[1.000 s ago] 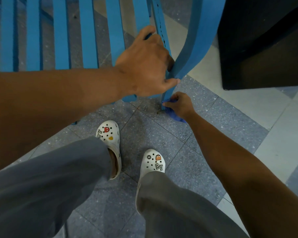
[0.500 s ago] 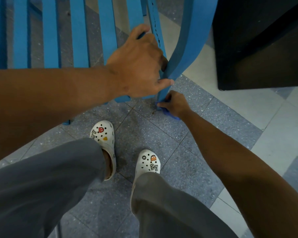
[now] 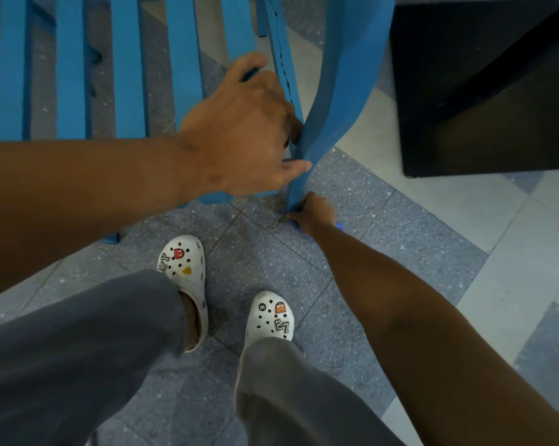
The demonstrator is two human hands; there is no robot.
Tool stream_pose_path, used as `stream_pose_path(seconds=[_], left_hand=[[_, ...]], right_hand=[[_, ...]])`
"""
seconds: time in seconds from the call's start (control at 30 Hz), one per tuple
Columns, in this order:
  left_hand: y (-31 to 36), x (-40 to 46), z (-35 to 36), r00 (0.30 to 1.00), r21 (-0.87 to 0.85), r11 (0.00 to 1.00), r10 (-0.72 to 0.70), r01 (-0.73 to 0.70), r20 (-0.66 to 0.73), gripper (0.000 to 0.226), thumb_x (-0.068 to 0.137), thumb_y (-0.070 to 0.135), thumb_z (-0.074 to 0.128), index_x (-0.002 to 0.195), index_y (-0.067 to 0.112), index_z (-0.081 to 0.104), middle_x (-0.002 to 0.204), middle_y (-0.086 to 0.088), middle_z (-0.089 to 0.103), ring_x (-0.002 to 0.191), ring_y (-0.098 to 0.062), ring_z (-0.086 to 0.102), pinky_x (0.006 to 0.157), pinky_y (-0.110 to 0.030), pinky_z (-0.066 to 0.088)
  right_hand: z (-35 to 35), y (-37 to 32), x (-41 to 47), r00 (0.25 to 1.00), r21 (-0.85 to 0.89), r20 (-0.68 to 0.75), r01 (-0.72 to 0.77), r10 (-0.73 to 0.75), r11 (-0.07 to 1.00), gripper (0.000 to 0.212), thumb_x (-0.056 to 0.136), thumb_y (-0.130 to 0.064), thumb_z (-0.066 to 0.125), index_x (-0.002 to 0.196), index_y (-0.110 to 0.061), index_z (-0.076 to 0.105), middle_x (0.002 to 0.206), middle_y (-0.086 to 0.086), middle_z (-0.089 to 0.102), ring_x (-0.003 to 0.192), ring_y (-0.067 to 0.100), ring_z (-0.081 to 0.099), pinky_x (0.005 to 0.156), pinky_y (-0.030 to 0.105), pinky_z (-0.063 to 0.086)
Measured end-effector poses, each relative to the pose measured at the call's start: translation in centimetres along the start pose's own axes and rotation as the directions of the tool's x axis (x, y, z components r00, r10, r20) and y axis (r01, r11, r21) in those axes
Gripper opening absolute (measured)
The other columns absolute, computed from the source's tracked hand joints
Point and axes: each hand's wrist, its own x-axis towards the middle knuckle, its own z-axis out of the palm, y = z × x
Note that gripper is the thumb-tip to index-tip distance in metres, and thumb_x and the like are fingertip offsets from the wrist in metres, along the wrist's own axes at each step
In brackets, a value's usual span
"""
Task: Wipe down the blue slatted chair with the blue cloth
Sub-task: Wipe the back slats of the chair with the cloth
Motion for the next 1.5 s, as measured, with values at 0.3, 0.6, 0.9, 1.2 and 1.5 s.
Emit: stream_pose_path(seconds=[0.3,0.6,0.9,1.2,1.5], left_hand=[[0.0,0.0,0.1,1.0,-0.014,1.0,-0.002,0.002,-0.009,0.064,0.09,0.076,0.028,0.094,0.031,0.073,0.094,0.011,0.07,0.127,-0.02,0.048,0.12,-0.048,0.016],[0.1,-0.2,-0.3,0.999,-0.063,0.998,-0.008,0.005,-0.036,0.06,0.092,0.071,0.036,0.091,0.025,0.075,0.089,0.004,0.072,0.121,-0.025,0.054,0.119,-0.051,0.02],[0.2,-0.3,-0.4,0.999,-0.059,0.998,-0.014,0.012,-0.036,0.059,0.092,0.072,0.036,0.09,0.027,0.075,0.09,0.006,0.072,0.122,-0.024,0.054,0.119,-0.051,0.019],[0.2,-0.3,-0.5,0.998,-0.061,0.998,-0.015,0.012,-0.053,0.06,0.092,0.071,0.036,0.09,0.025,0.075,0.09,0.001,0.073,0.118,-0.027,0.055,0.119,-0.051,0.021],[0.2,-0.4,-0.2,0.996,-0.097,0.995,-0.022,0.014,-0.082,0.057,0.091,0.068,0.041,0.085,0.022,0.074,0.085,0.001,0.073,0.114,-0.028,0.057,0.118,-0.05,0.02]], right_hand=[[-1.7,1.8,0.1,0.968,0.146,-0.086,0.247,-0.236,0.958,0.039,0.078,-0.047,0.08,0.09,-0.017,0.058,0.077,0.001,0.065,0.068,0.021,0.061,0.058,0.034,0.045],[0.3,1.0,0.8,0.997,0.029,-0.032,0.078,-0.077,0.997,0.039,0.078,-0.046,0.081,0.094,-0.018,0.059,0.067,-0.004,0.058,0.066,0.021,0.058,0.062,0.031,0.041],[0.4,1.5,0.7,0.999,-0.044,-0.016,0.047,-0.047,0.998,0.029,0.084,-0.032,0.075,0.103,-0.017,0.06,0.087,0.004,0.068,0.081,0.027,0.066,0.066,0.034,0.045],[0.1,2.1,0.0,0.972,0.119,-0.072,0.23,-0.223,0.966,0.037,0.086,-0.057,0.069,0.089,-0.025,0.051,0.073,-0.007,0.061,0.064,0.014,0.057,0.059,0.031,0.038],[1.7,0.3,0.4,0.998,0.127,0.033,-0.059,0.055,0.99,0.022,0.088,-0.032,0.074,0.088,-0.016,0.059,0.059,-0.006,0.054,0.048,0.007,0.048,0.041,0.023,0.029]])
